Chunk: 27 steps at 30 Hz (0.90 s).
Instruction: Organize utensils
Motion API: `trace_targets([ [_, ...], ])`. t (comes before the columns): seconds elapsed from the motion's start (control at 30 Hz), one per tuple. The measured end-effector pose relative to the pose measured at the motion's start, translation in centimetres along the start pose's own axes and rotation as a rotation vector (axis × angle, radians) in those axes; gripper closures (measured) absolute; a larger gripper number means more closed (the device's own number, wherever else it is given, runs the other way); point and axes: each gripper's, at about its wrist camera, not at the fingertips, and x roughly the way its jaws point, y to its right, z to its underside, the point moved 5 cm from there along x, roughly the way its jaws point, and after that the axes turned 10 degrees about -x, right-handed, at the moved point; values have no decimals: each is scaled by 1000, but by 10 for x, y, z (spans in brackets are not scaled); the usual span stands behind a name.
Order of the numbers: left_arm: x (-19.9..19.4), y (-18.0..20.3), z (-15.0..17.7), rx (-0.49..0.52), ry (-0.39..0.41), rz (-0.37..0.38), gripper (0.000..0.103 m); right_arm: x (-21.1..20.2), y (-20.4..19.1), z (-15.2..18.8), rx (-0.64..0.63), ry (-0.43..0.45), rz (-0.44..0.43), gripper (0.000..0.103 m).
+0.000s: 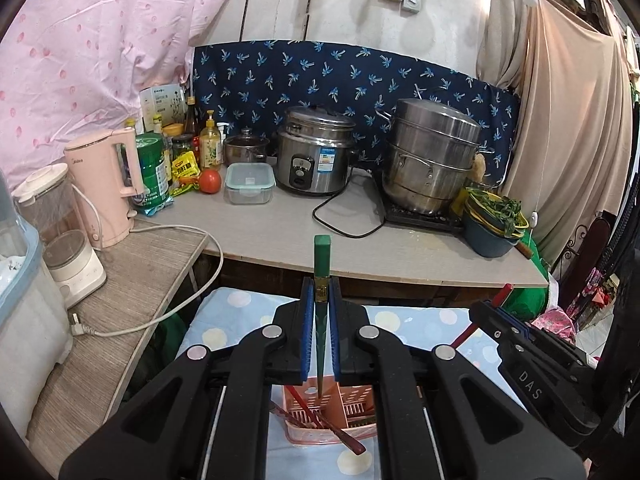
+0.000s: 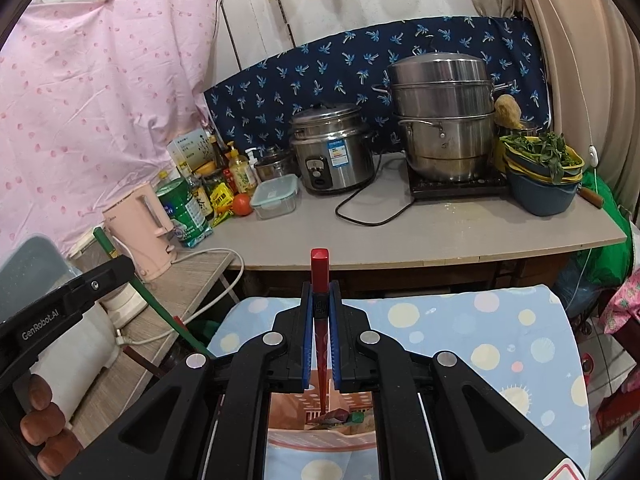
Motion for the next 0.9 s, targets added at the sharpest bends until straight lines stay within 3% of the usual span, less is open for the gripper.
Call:
trace_targets([
  [0.3, 10, -6, 4, -15, -13, -9, 95, 5, -3, 4, -14, -13, 0, 95],
  [0.37, 10, -7, 4, -16, -4, -14, 94, 5, -3, 4, -17, -11, 7, 91],
  [0.4, 10, -7, 4, -17, 0, -20, 92, 5, -3, 4, -20, -8, 12, 88],
  [0.47, 10, -9, 4, -21, 5, -28, 74, 4, -4, 3, -20, -6, 9, 85],
  [0.53, 8, -10, 4, -21, 14, -37, 69, 1, -5, 3, -24, -1, 11, 85],
  [0.9, -5, -14, 7, -14, 11, -52, 68, -22, -15, 2, -41, 27, -9, 84],
])
